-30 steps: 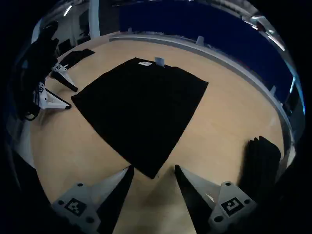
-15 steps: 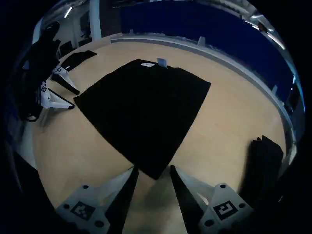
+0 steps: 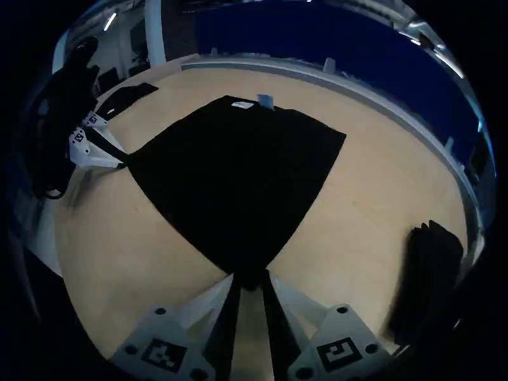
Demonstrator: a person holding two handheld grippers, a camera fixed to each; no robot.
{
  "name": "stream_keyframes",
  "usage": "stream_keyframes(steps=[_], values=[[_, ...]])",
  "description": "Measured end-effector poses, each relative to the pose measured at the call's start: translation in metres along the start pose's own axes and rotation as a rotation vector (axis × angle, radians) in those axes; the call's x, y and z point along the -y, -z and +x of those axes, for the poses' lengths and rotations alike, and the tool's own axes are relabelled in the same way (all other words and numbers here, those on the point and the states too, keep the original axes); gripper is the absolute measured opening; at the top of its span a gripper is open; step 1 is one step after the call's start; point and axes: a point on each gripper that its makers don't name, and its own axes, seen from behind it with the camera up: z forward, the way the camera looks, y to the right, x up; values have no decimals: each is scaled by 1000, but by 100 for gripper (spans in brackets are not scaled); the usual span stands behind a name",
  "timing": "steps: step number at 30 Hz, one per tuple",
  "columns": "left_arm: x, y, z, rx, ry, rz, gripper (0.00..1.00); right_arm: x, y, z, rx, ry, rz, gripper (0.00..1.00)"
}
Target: Fold towel
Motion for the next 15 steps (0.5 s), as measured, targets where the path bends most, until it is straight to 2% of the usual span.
stream_keyframes(steps=[4,15], values=[[0,1,-1,0,-2,11,6,2,1,1,-2,9,3,17],[-3,6,0,-2,10,6,5,0,6,12,-21,5,-5,13]])
